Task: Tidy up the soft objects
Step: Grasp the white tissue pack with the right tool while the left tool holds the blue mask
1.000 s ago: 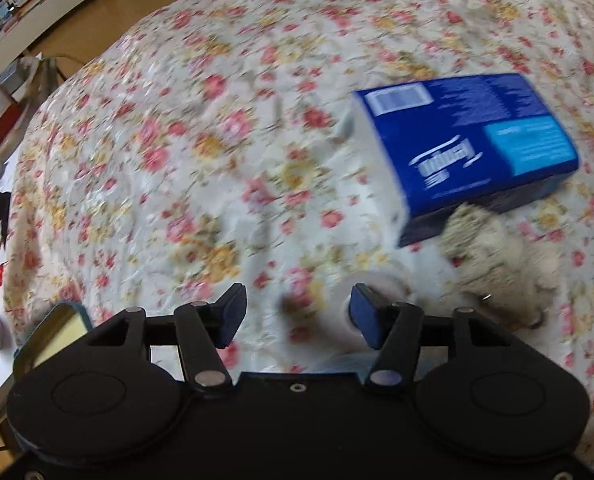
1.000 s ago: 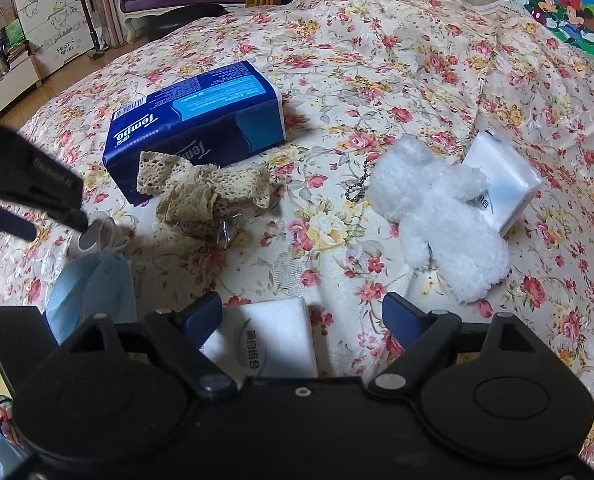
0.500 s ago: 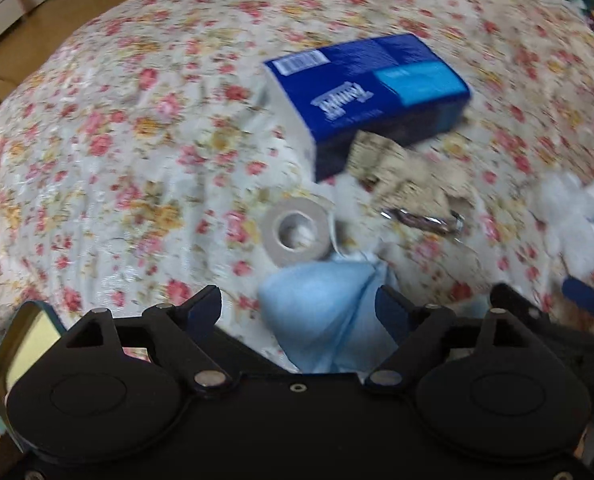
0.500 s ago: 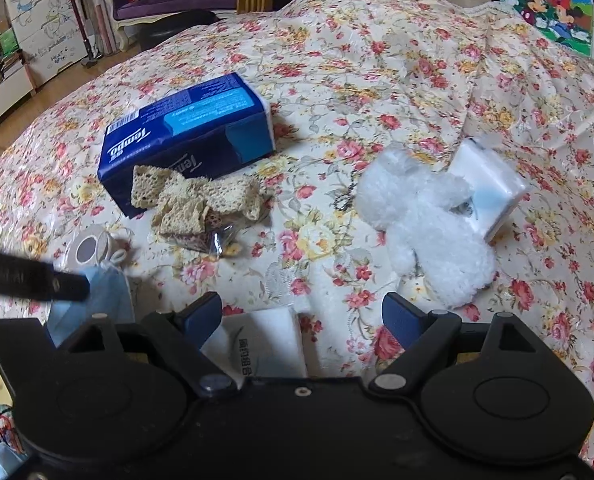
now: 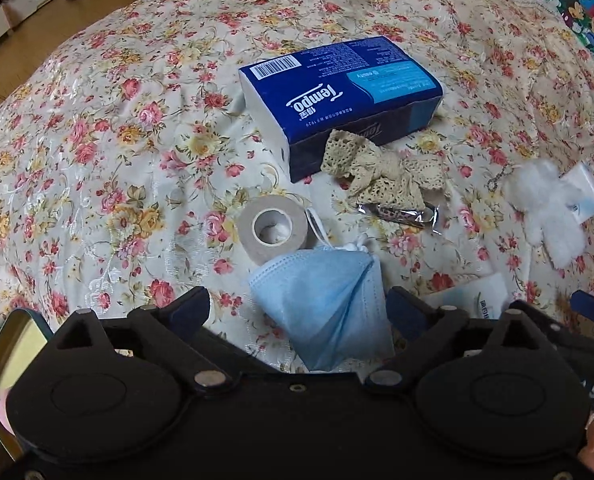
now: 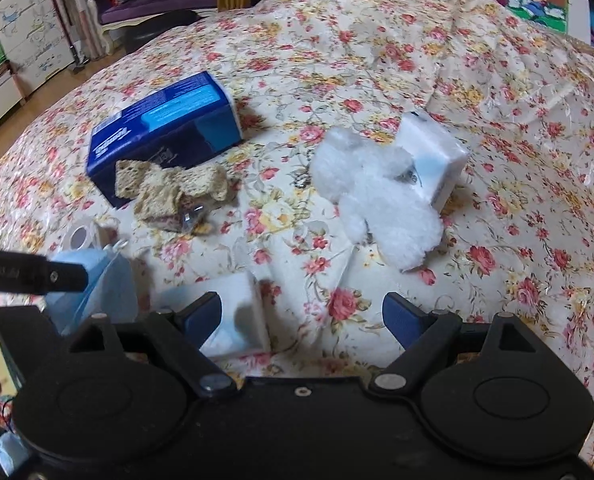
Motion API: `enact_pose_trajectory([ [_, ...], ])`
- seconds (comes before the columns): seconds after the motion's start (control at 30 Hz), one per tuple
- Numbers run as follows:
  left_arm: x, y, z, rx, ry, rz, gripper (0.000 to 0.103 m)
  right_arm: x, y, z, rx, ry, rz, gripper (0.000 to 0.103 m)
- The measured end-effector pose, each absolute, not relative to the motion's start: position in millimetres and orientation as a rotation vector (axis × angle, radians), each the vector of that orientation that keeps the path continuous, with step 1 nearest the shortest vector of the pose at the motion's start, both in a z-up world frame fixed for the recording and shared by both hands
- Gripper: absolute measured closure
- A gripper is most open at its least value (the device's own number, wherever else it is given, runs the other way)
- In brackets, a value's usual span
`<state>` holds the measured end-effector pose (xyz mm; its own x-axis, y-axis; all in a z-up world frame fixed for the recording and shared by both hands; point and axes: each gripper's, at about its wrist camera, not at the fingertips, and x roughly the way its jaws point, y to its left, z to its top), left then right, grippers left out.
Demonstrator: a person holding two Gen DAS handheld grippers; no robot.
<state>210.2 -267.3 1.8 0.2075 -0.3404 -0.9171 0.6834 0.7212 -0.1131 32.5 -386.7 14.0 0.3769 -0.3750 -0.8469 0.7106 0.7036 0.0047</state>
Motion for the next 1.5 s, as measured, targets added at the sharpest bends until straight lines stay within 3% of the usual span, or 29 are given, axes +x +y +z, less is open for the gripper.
enact_pose_trajectory([
  [0.53,210,-263,16,0.356,1.119,-0.728,0.008,64,-351,-10,0.300,1.019,-0.645,0.002],
  [0.6,206,-267,14,0.376,1.116,-0.741,0.007,63,-352,-12,0.298,1.007,-0.640,0.002],
  [0.7,201,-272,10,0.395,1.117,-0.752,0.006,59,-352,-11,0.308,0.976,-0.614,0.013],
  [0.87,197,-282,2,0.429,1.137,-0.755,0.006,58,-346,-8,0.262,0.948,-0.614,0.005],
  [1.17,189,-306,-18,0.550,1.148,-0.760,0.006,61,-344,-12,0.245,0.968,-0.599,0.005],
  [1.23,187,-309,-24,0.578,1.148,-0.762,0.009,60,-345,-12,0.253,0.970,-0.598,0.004],
  [1.3,188,-309,-28,0.593,1.150,-0.751,0.028,60,-347,-13,0.262,0.972,-0.596,0.004],
  [1.37,192,-308,-31,0.571,1.184,-0.751,0.037,61,-347,-15,0.268,0.977,-0.597,0.004],
  [1.5,200,-297,-25,0.502,1.206,-0.739,0.044,66,-348,-19,0.266,0.995,-0.605,0.004],
])
